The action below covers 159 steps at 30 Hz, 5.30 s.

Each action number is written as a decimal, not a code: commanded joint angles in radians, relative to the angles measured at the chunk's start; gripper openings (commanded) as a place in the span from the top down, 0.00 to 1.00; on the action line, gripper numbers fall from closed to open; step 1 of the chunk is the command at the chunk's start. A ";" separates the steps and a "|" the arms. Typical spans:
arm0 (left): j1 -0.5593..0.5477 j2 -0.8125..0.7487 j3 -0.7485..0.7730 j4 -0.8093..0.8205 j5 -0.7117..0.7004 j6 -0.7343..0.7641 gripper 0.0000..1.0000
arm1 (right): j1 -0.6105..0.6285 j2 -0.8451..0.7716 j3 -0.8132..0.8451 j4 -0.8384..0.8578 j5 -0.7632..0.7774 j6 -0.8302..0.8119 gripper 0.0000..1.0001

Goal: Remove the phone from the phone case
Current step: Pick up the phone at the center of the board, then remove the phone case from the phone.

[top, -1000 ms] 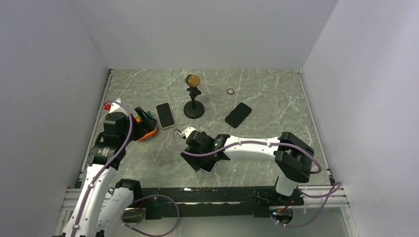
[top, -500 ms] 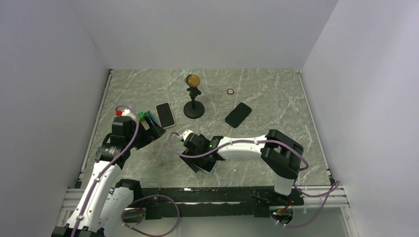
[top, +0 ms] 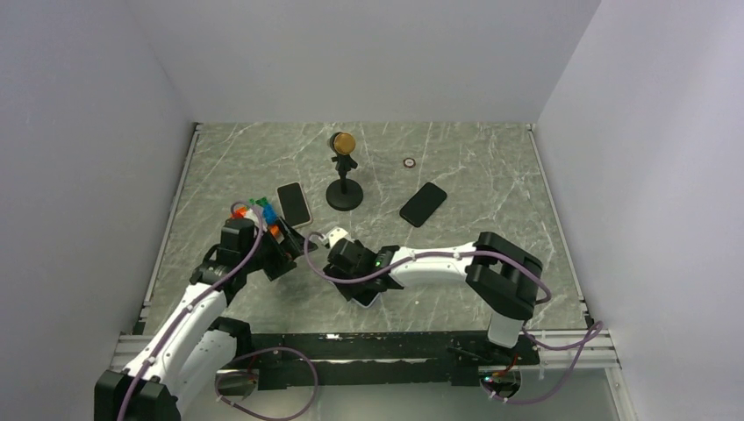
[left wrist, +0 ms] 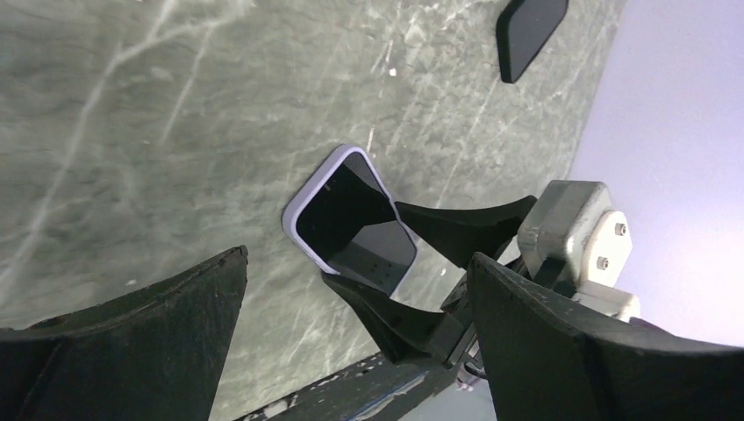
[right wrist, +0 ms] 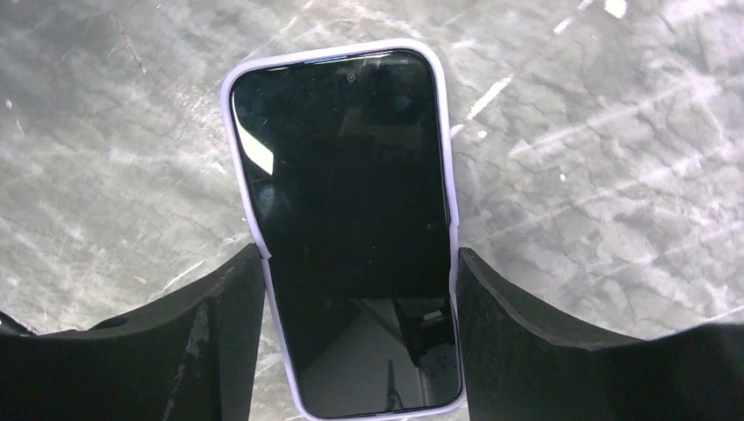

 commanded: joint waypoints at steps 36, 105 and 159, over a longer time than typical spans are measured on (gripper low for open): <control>-0.345 0.449 0.071 0.671 0.183 0.011 0.96 | -0.021 -0.478 -0.346 0.366 -0.056 0.196 0.16; -0.097 0.264 0.192 0.816 0.766 -0.189 1.00 | -0.545 -0.610 -0.562 1.195 -1.328 0.703 0.57; -0.097 0.144 -0.024 1.191 0.436 -0.653 1.00 | -0.123 -0.642 -0.212 0.332 -0.004 0.044 1.00</control>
